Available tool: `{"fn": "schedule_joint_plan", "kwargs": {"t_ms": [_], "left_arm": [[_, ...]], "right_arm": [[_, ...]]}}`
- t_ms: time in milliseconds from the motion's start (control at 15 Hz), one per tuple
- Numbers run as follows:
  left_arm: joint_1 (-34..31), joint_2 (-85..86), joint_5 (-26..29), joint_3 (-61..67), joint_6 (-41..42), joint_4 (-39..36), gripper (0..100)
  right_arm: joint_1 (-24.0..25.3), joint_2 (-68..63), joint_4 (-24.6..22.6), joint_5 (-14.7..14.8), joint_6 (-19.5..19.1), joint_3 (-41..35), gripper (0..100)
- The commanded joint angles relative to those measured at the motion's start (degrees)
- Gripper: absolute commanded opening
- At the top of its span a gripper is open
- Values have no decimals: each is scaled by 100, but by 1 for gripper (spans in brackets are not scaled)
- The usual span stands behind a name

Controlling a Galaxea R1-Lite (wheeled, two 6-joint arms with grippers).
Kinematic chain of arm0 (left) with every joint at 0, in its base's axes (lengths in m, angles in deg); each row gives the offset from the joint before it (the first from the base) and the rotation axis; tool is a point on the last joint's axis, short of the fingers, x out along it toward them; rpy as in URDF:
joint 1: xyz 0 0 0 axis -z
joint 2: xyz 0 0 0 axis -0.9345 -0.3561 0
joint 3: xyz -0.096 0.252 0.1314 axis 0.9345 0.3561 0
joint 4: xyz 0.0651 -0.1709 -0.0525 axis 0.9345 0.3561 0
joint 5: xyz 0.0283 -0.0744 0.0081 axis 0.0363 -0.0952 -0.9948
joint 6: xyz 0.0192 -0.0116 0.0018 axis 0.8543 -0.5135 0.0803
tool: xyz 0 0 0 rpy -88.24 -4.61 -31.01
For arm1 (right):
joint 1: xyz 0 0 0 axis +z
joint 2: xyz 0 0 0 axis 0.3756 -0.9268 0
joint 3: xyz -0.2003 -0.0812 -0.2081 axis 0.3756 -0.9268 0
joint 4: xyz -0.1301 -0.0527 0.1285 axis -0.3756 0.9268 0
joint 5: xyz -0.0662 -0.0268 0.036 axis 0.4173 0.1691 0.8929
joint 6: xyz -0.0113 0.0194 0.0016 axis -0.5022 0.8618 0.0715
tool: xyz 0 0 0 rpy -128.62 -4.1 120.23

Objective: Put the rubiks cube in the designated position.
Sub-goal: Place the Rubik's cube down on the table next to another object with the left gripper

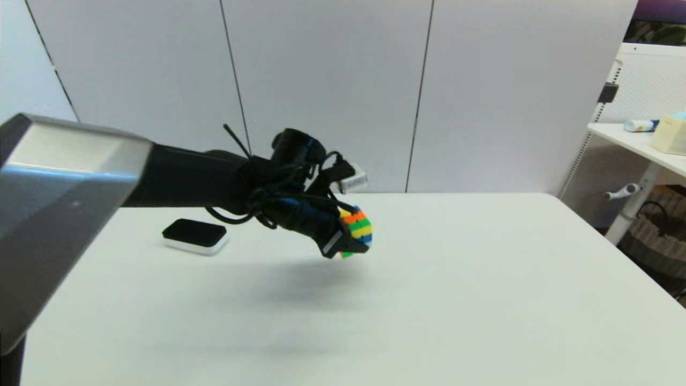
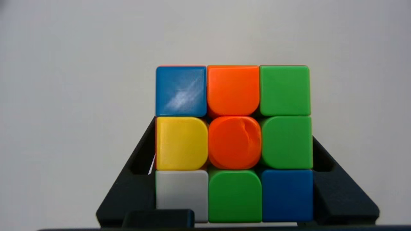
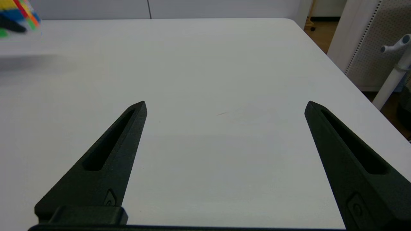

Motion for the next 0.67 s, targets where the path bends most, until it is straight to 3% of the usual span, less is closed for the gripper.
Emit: {"fn": "schedule_joint_plan", "kwargs": {"t_ms": [67, 400, 667], "left_arm": [[-926, 906, -598, -213, -24, -12, 0], [-2253, 1196, -1459, -415, -411, -48, 0], [-2930, 818, -1459, -415, -595, -127, 0]], "right_arm": [[0, -7, -4, 6, -1, 0, 100], [0, -7, -4, 6, -1, 0, 100], [0, -7, -4, 6, -1, 0, 100]]}}
